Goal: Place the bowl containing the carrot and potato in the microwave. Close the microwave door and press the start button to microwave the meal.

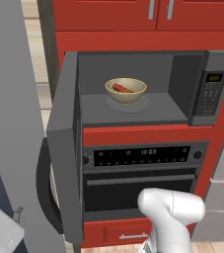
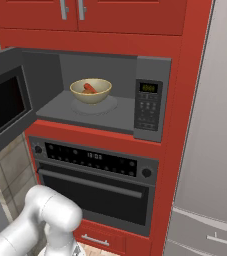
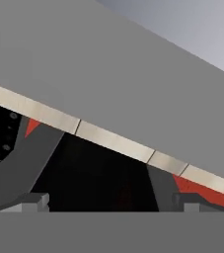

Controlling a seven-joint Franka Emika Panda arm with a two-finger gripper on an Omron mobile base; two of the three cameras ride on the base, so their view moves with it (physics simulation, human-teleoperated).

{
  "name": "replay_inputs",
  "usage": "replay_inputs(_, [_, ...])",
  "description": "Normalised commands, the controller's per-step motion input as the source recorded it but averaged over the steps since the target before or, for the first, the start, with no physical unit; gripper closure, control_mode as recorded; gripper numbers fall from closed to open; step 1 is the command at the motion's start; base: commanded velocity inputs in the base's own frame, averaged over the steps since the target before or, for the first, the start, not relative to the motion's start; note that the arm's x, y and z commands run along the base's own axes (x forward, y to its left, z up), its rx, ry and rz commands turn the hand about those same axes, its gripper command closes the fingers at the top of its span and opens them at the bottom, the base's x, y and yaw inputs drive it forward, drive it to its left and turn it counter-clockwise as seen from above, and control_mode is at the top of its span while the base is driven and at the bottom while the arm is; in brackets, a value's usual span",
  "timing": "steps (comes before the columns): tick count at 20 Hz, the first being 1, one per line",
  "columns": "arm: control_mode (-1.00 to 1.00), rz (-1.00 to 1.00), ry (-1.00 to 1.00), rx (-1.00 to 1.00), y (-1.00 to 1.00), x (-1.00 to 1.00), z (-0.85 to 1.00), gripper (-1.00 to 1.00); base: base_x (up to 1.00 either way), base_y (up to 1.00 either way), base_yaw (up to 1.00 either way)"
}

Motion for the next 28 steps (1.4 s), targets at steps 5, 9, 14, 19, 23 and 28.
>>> replay_inputs(5, [-1.00, -0.06, 0.00, -0.08, 0.35, 0.40, -0.08, -1.00, 0.00, 0.00, 0.00])
replay_inputs(9, [-1.00, -0.07, 0.00, -0.08, 0.28, 0.35, -0.06, -1.00, 0.00, 0.00, 0.00])
replay_inputs(14, [-1.00, -0.10, 0.00, -0.03, -0.06, 0.07, 0.00, -1.00, 0.00, 0.00, 0.00])
replay_inputs(19, [-1.00, -0.13, 0.00, 0.00, -0.32, 0.00, 0.00, -1.00, 0.00, 0.00, 0.00])
replay_inputs(23, [-1.00, -0.11, 0.00, 0.00, -0.62, 0.00, 0.00, -1.00, 0.00, 0.00, 0.00])
replay_inputs(28, [-1.00, -0.10, 0.00, 0.00, -0.94, 0.00, 0.00, -1.00, 0.00, 0.00, 0.00])
